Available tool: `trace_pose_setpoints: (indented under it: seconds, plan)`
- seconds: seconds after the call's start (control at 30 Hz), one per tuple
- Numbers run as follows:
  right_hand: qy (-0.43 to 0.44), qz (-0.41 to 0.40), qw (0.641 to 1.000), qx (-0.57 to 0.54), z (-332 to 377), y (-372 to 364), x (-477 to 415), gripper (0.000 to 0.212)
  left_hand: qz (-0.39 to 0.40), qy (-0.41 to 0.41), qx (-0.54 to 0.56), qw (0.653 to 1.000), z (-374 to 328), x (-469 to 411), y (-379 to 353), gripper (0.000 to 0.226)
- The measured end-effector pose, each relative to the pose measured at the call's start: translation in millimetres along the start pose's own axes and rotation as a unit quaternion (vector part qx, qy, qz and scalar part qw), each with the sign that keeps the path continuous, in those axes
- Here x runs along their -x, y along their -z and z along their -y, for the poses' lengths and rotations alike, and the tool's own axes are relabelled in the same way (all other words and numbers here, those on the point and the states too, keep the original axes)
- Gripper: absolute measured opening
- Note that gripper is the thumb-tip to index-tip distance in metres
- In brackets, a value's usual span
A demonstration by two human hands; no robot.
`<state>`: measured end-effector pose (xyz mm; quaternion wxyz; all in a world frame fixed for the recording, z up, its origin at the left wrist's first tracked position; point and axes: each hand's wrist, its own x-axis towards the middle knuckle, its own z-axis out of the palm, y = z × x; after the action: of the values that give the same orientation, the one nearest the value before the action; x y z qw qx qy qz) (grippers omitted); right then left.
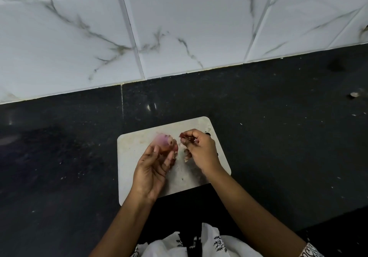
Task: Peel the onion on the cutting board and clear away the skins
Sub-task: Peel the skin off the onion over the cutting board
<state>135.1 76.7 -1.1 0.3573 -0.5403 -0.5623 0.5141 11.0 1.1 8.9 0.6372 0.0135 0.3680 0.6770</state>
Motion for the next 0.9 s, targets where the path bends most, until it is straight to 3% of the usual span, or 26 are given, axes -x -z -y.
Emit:
trace_pose_setpoints:
  seconds: [0.03, 0.13, 0.2, 0.33, 0.43, 0.67, 0.9]
  plan:
    - [0.016, 0.001, 0.999, 0.036, -3.0, 1.0, -0.5, 0.015, -0.018, 0.007, 0.009, 1.000, 0.0, -0.3, -1.1, 0.028]
    - [0.031, 0.063, 0.983, 0.169, -7.4, 1.1, -3.4, 0.026, -0.038, 0.035, 0.014, 0.999, -2.7, 0.3, -3.7, 0.035]
    - [0.018, 0.102, 0.974, 0.201, -7.1, 1.1, -3.6, 0.039, -0.046, 0.050, 0.022, 0.997, -4.4, 1.4, -3.5, 0.039]
    - [0.121, 0.054, 0.981, 0.141, 13.6, 6.7, 6.2, 0.031, -0.027, 0.060, 0.012, 0.998, -5.3, 1.5, -2.3, 0.036]
    - [0.186, 0.067, 0.975, 0.105, 31.3, 6.8, 13.7, 0.025, -0.012, 0.048, -0.003, 0.999, -3.5, 0.2, -2.4, 0.027]
    - [0.238, 0.039, 0.954, 0.180, 37.9, 3.8, 11.7, 0.027, 0.024, 0.009, -0.045, 0.999, 0.1, 0.7, -2.1, 0.032]
    - [0.263, 0.033, 0.937, 0.227, 37.5, 2.8, 12.7, 0.020, 0.003, 0.019, -0.070, 0.997, -1.4, 3.5, -1.7, 0.037]
